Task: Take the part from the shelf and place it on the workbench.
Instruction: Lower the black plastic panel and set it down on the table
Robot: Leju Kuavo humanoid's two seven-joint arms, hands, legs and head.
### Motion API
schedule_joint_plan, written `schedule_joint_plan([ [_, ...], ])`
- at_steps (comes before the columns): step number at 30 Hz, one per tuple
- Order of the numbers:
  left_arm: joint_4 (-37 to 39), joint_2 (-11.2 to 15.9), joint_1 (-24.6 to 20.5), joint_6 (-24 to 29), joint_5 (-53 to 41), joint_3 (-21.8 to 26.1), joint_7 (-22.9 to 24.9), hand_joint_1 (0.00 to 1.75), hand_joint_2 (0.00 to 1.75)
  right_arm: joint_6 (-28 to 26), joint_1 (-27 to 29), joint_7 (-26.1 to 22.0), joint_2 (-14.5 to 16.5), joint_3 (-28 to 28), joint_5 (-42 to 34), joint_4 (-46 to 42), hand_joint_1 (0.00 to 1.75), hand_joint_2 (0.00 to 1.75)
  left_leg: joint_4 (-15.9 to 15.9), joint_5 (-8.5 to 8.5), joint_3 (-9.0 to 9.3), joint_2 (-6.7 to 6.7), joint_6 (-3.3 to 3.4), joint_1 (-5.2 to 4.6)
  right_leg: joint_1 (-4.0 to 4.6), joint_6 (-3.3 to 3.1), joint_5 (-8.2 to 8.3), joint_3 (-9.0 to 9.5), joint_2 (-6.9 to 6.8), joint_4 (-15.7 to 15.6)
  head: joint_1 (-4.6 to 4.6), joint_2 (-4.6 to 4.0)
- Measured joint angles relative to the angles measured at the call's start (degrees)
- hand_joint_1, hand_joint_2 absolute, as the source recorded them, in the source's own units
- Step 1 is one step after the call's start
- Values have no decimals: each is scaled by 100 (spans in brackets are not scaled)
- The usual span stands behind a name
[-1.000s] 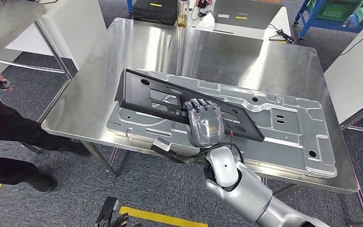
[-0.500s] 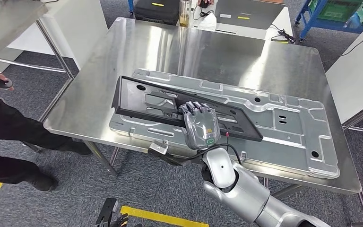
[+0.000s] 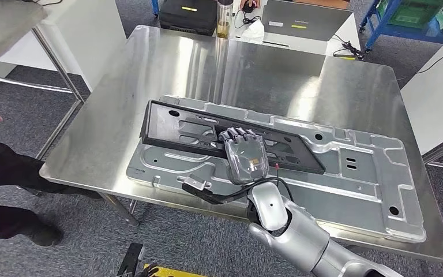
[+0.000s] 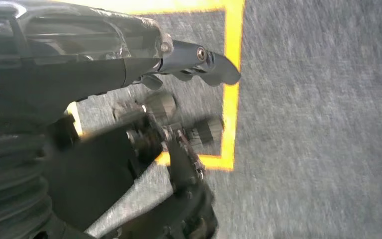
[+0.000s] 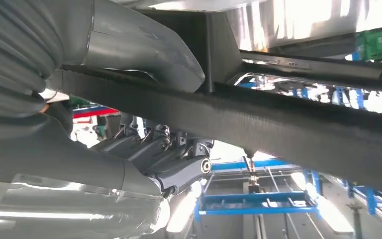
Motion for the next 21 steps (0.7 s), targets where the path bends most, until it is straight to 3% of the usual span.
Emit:
schedule_joint_plan([
  [2,-5,-19,-11,-5,0,1,-3,0,175,-3,-14,9,-7,-9,-2,-14,175,175,460,254,-179,-17,-85,-3,-38,-34,-122,287,-29,-182,36,0],
  [4,-4,-22,-13,-5,0,2,-3,0,175,-4,-14,13,-8,-1,-4,-10,175,175,1236,406,-722,-42,-171,24,-110,-19,-269,599,-59,-308,3,0],
  [6,-2,-23,3,-5,0,2,0,0,175,-3,-12,13,-7,15,-6,-8,175,175,1702,199,-1225,-45,-238,78,-168,16,-425,815,-76,-345,-24,0],
  [7,-1,-22,12,-5,0,2,1,0,175,-4,-11,13,-7,19,-7,-8,175,175,1772,78,-1343,-42,-255,93,-185,29,-472,871,-77,-349,-27,0],
  [10,-1,-22,17,-5,0,2,2,0,175,-4,-11,13,-6,20,-7,-9,175,175,1788,-2,-1401,-39,-267,101,-194,36,-500,904,-77,-350,-30,0],
  [12,5,-9,25,-4,1,2,2,0,175,-1,-10,18,-5,21,-2,-9,175,175,1691,-295,-1606,-14,-337,150,-249,85,-651,1098,-72,-350,-54,0],
  [13,12,1,44,-4,1,2,3,0,175,3,-7,20,-2,26,-3,-7,175,175,1342,90,-1760,83,-408,193,-308,171,-889,1373,-65,-342,-118,-1],
  [14,18,12,51,-3,2,3,5,0,175,4,-5,24,0,26,-3,-7,175,175,1015,428,-1904,166,-435,231,-360,269,-1128,1633,-54,-363,-206,-1],
  [16,25,21,54,-4,2,4,11,0,175,21,0,30,4,26,0,-17,175,175,462,1326,-2004,282,-384,265,-424,450,-1450,2043,-63,-487,-312,-1],
  [18,25,29,40,0,4,5,7,0,175,27,-18,32,4,21,4,-44,175,175,461,1141,-1898,206,-249,259,-434,519,-1276,2040,-85,-378,-260,-1],
  [19,26,36,46,3,4,6,2,0,175,21,-29,30,2,19,3,-51,175,175,422,1048,-1784,171,-204,252,-433,511,-1130,1897,-87,-45,-221,-1],
  [20,27,40,57,5,4,6,-1,0,175,14,-29,29,-2,19,1,-46,175,175,368,958,-1631,141,-166,242,-418,475,-1032,1634,-85,425,-173,-1],
  [21,30,44,74,6,4,6,-2,0,175,11,-14,28,-5,22,1,-34,175,175,299,864,-1459,112,-136,227,-389,421,-1041,1300,-84,921,-121,-1],
])
